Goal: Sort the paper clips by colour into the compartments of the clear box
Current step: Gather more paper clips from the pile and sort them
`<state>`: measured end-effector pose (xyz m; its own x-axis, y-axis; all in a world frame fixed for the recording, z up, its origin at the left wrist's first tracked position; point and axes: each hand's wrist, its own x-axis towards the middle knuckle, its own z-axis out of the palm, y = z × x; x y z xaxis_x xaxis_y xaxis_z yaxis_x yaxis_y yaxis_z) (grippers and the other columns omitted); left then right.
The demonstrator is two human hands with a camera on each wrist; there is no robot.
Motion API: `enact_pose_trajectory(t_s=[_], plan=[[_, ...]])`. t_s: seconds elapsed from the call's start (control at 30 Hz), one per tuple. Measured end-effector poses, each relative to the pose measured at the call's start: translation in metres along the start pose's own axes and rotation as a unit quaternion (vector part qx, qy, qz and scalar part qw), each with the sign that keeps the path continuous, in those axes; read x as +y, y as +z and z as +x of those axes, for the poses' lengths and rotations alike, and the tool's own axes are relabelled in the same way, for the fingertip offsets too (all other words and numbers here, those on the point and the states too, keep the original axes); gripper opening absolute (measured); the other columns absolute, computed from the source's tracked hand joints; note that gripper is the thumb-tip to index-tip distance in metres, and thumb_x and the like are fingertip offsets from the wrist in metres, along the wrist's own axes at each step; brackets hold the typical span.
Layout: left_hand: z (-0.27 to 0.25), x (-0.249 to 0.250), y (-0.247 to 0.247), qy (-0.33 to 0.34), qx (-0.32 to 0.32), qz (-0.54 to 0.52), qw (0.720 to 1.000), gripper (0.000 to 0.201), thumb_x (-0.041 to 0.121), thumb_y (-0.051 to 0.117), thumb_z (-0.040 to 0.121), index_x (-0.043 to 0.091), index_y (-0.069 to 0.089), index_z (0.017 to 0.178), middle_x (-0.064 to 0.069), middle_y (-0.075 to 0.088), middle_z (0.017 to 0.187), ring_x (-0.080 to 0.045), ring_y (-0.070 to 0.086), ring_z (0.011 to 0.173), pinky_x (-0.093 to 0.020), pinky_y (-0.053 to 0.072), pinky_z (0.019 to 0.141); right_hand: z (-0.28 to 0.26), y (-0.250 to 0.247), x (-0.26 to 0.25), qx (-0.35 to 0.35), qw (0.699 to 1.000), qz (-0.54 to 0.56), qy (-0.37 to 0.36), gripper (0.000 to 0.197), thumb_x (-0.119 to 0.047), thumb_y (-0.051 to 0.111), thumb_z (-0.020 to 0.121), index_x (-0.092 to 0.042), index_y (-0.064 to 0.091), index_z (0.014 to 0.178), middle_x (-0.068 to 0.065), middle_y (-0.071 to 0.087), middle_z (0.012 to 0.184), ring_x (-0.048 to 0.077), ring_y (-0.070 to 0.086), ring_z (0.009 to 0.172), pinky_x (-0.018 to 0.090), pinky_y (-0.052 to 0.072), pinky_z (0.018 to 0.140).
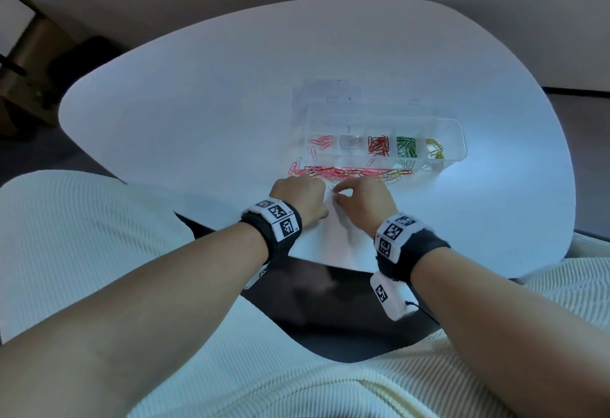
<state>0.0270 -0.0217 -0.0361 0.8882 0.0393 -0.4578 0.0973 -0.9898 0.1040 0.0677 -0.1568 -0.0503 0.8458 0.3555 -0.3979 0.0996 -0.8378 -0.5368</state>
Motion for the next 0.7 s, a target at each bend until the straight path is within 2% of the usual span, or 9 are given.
enact_pose_trajectory(t_s=[0.07, 0.17, 0.27, 0.33, 0.43, 0.5, 0.6, 0.67, 0.7], plan=[[-0.001, 0.0, 0.0, 0.0, -0.002, -0.007, 1.0, 0.021, 0.033, 0.055, 0.082, 0.018, 0.064, 0.093, -0.002, 0.066, 0.091, -0.026, 0.061, 0.081, -0.03, 0.046, 0.07, -0.001, -0.001, 0.0, 0.004, 0.999, -0.05, 0.005, 0.02, -0.027, 0.06, 0.088, -0.027, 0.076, 0.101, 0.002, 0.072, 0.103, 0.024, 0.066, 0.092, 0.028, 0.049, 0.072], [-0.005, -0.001, 0.001, -0.018, -0.006, -0.069, 0.997, 0.02, 0.037, 0.05, 0.084, 0.018, 0.056, 0.087, 0.0, 0.061, 0.085, -0.025, 0.058, 0.079, -0.031, 0.045, 0.069, 0.002, -0.005, -0.004, -0.014, 0.995, -0.099, 0.009, 0.015, -0.022, 0.061, 0.085, -0.022, 0.076, 0.09, 0.006, 0.072, 0.093, 0.026, 0.066, 0.083, 0.029, 0.05, 0.067], [-0.006, -0.001, 0.004, -0.053, -0.02, -0.172, 0.984, 0.023, 0.029, 0.038, 0.089, 0.018, 0.044, 0.07, -0.001, 0.051, 0.075, -0.027, 0.049, 0.073, -0.032, 0.036, 0.064, 0.001, -0.009, -0.002, -0.021, 0.995, -0.1, 0.02, 0.005, -0.022, 0.065, 0.083, -0.02, 0.07, 0.083, 0.003, 0.069, 0.087, 0.024, 0.065, 0.08, 0.028, 0.047, 0.065], [-0.004, -0.002, 0.005, -0.068, -0.024, -0.218, 0.973, 0.027, 0.024, 0.035, 0.089, 0.017, 0.037, 0.063, -0.003, 0.046, 0.069, -0.028, 0.043, 0.069, -0.032, 0.032, 0.061, -0.001, -0.012, 0.002, -0.016, 0.996, -0.083, 0.029, 0.003, -0.026, 0.067, 0.084, -0.024, 0.067, 0.086, -0.001, 0.064, 0.088, 0.022, 0.063, 0.082, 0.028, 0.046, 0.066], [-0.003, -0.001, 0.005, -0.026, -0.018, -0.255, 0.967, 0.035, 0.021, 0.033, 0.095, 0.014, 0.029, 0.061, -0.002, 0.036, 0.064, -0.025, 0.034, 0.066, -0.033, 0.027, 0.059, -0.002, -0.012, 0.002, -0.014, 0.996, -0.083, 0.038, 0.013, -0.034, 0.068, 0.085, -0.022, 0.073, 0.088, 0.002, 0.069, 0.088, 0.024, 0.066, 0.081, 0.028, 0.05, 0.067], [-0.005, 0.002, 0.004, 0.022, -0.015, -0.259, 0.966, 0.043, 0.028, 0.03, 0.103, 0.014, 0.029, 0.061, -0.003, 0.036, 0.064, -0.025, 0.035, 0.066, -0.035, 0.027, 0.062, -0.003, -0.007, 0.0, -0.03, 0.992, -0.118, 0.043, 0.019, -0.034, 0.065, 0.085, -0.018, 0.07, 0.094, 0.004, 0.069, 0.092, 0.025, 0.065, 0.081, 0.028, 0.05, 0.068], [-0.006, 0.004, 0.001, 0.052, 0.002, -0.307, 0.95, 0.042, 0.031, 0.03, 0.104, 0.013, 0.04, 0.068, -0.01, 0.047, 0.071, -0.026, 0.042, 0.069, -0.037, 0.034, 0.066, -0.007, -0.002, -0.001, -0.074, 0.986, -0.142, 0.052, 0.02, -0.03, 0.054, 0.087, -0.014, 0.058, 0.098, 0.007, 0.063, 0.098, 0.028, 0.062, 0.088, 0.03, 0.046, 0.071], [-0.005, 0.006, -0.007, 0.041, -0.004, -0.373, 0.927, 0.039, 0.026, 0.033, 0.103, 0.014, 0.045, 0.068, -0.004, 0.046, 0.067, -0.021, 0.041, 0.063, -0.034, 0.035, 0.063, -0.009, -0.007, -0.002, -0.103, 0.989, -0.09, 0.05, 0.016, -0.024, 0.047, 0.09, -0.012, 0.057, 0.09, 0.009, 0.062, 0.093, 0.03, 0.059, 0.088, 0.029, 0.041, 0.069], [-0.003, 0.006, -0.012, 0.023, -0.014, -0.423, 0.906, 0.038, 0.025, 0.035, 0.103, 0.016, 0.048, 0.068, -0.001, 0.045, 0.064, -0.019, 0.04, 0.059, -0.031, 0.034, 0.058, -0.01, -0.013, -0.003, -0.113, 0.991, -0.039, 0.054, 0.017, -0.02, 0.045, 0.09, -0.011, 0.055, 0.081, 0.008, 0.059, 0.084, 0.029, 0.056, 0.082, 0.028, 0.038, 0.064]])
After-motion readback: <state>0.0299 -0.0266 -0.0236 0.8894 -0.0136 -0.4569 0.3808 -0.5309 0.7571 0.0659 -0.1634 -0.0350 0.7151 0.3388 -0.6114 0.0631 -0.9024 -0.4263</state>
